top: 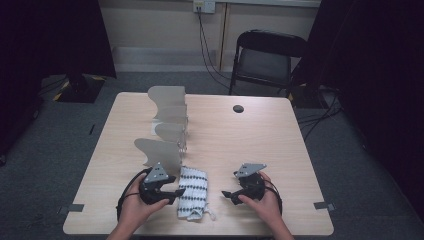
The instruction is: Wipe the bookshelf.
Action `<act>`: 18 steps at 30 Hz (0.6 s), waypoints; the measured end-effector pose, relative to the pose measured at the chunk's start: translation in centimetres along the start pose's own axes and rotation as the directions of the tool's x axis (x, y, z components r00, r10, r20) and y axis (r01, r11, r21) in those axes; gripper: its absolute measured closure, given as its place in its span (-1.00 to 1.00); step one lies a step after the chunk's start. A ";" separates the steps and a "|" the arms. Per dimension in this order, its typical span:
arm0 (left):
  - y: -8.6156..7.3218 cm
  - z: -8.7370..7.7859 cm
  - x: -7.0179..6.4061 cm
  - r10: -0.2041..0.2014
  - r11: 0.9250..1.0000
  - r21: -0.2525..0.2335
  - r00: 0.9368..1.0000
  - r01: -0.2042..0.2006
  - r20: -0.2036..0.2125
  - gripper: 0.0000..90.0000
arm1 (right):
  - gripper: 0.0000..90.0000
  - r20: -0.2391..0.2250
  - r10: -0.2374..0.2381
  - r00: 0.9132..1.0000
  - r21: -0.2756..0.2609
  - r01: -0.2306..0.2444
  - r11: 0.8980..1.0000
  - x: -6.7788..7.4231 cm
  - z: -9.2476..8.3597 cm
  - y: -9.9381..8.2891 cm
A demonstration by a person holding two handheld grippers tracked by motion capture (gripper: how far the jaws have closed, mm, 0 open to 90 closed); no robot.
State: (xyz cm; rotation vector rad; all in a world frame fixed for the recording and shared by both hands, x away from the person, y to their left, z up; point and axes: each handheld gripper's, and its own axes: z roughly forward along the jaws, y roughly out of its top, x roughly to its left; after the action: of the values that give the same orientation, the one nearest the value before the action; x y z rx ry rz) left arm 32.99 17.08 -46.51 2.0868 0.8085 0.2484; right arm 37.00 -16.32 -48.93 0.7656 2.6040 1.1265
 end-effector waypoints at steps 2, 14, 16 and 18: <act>-0.2 -0.1 0.1 0.001 1.000 0.003 1.000 -0.001 -0.006 -0.09 | -0.66 -0.008 -0.007 1.000 0.003 0.007 1.000 0.2 0.1 0.4; -2.0 -2.4 2.6 0.004 1.000 -0.002 0.999 -0.004 -0.051 -0.24 | -0.48 -0.046 -0.053 0.998 -0.041 0.052 0.998 1.3 0.8 2.9; -2.4 -2.4 2.9 -0.001 1.000 0.004 0.998 0.001 -0.060 -0.27 | -0.42 -0.064 -0.076 0.995 -0.047 0.074 0.996 1.7 1.1 3.7; -2.8 -2.5 3.2 0.005 1.000 0.003 0.998 -0.004 -0.069 -0.28 | -0.40 -0.071 -0.079 0.994 -0.047 0.076 0.996 1.8 1.2 3.9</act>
State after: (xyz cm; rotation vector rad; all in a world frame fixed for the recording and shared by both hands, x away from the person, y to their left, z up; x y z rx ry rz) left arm 33.04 21.94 -47.53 2.0927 0.8460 0.3239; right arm 37.43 -12.33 -46.91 0.6193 2.6338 1.2068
